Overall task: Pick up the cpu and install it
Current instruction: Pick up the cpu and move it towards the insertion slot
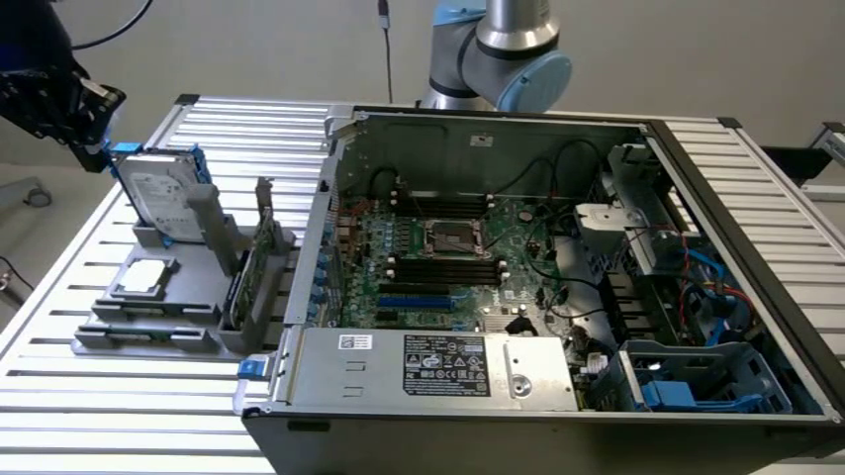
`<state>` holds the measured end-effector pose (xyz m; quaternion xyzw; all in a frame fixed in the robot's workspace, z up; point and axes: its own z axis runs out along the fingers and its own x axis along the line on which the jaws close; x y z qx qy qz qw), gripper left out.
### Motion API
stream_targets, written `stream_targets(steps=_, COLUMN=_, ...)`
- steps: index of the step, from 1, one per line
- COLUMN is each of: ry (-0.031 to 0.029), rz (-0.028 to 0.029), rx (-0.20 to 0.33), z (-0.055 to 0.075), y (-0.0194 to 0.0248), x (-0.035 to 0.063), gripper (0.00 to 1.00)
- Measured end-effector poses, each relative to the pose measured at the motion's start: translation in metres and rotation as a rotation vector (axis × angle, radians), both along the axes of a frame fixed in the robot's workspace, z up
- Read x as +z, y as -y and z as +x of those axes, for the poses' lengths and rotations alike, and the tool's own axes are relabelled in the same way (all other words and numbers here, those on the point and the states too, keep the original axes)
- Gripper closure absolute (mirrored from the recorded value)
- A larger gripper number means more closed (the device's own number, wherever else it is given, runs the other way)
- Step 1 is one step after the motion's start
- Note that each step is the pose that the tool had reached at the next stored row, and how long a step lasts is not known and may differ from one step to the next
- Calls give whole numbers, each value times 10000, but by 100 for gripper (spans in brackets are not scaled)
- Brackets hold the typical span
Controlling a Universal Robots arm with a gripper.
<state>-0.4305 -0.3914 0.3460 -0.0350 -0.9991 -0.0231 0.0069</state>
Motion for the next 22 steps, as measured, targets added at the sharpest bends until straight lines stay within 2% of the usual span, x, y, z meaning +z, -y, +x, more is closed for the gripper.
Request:
stream_targets(steps=3, ry=0, rz=0, rx=0, z=0, y=0, x=0, gripper=88)
stream_targets(steps=5, ry=0, rz=0, rx=0, z=0, y=0, x=0, gripper=76)
stream_targets(steps=6, ry=0, rz=0, rx=0, z=0, y=0, x=0, gripper=76)
stream_targets(steps=7, ry=1, rz=0, rx=0, z=0, y=0, x=0, gripper=70)
stream_targets(steps=8, ry=0, rz=1, rx=0, z=0, y=0, x=0, gripper=70)
stream_targets(steps=9, ry=0, rz=0, rx=0, z=0, y=0, x=0, gripper=58)
stream_targets(steps=12, ry=-1, rz=-2, rx=0, z=0, y=0, x=-5, gripper=53)
stream_targets(steps=14, ry=1, rz=-11, rx=1, z=-2, y=1, x=-41, gripper=40)
stream_targets(steps=22, ry=1, rz=-13, rx=0, z=-3, y=0, x=-186, gripper=40)
